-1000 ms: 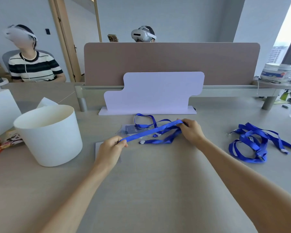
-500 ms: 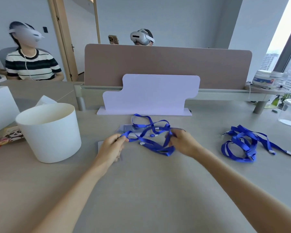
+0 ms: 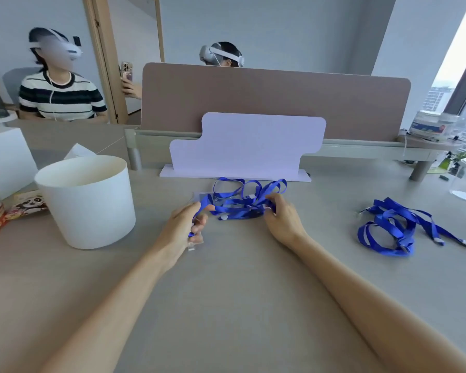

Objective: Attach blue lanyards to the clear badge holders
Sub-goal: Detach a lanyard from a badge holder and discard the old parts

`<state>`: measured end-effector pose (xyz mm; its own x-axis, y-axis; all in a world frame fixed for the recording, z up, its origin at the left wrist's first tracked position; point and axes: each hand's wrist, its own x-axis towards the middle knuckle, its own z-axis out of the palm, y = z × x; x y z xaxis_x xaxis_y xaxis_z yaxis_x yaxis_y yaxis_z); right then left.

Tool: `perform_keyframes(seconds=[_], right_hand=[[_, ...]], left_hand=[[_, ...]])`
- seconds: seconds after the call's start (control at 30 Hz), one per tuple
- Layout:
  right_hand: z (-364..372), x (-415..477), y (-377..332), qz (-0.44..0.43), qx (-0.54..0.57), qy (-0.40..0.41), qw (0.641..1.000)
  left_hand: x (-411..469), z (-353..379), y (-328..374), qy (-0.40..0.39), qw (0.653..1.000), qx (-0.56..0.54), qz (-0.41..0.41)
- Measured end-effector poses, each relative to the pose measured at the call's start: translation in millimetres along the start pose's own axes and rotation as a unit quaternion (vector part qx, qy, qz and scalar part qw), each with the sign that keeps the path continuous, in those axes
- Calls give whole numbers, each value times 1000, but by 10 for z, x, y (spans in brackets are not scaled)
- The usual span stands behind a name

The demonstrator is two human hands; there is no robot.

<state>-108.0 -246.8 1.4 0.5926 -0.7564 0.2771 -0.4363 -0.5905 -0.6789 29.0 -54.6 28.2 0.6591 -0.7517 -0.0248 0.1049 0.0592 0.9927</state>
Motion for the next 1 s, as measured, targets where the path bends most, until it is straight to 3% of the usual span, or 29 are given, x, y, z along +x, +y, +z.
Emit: perform_keyframes(seconds=[0.1, 0.23, 0.37, 0.47, 0.6, 0.77, 1.0], right_hand=[[-89, -289, 18, -13, -18, -11, 1000], [-61, -635, -162, -160, -56, 66, 983], [10, -773, -316, -296, -113, 94, 944], [4, -751, -293, -292, -107, 101, 945], [-23, -704, -218, -277, -86, 67, 955], [21, -637, -179, -254, -104, 17, 961], [146, -636, -340, -238, -69, -101, 963]], left_hand=[[6, 37, 10, -24, 999, -22, 14], [-62, 156, 4, -80, 996, -23, 23], [-116, 206, -81, -158, 981, 112, 14], [-149, 162, -102, -141, 952, 266, 55], [-150, -53, -53, -169, 914, 364, 54], [-140, -421, -189, -131, 786, 591, 123], [-15, -394, -222, -151, 830, 496, 204]])
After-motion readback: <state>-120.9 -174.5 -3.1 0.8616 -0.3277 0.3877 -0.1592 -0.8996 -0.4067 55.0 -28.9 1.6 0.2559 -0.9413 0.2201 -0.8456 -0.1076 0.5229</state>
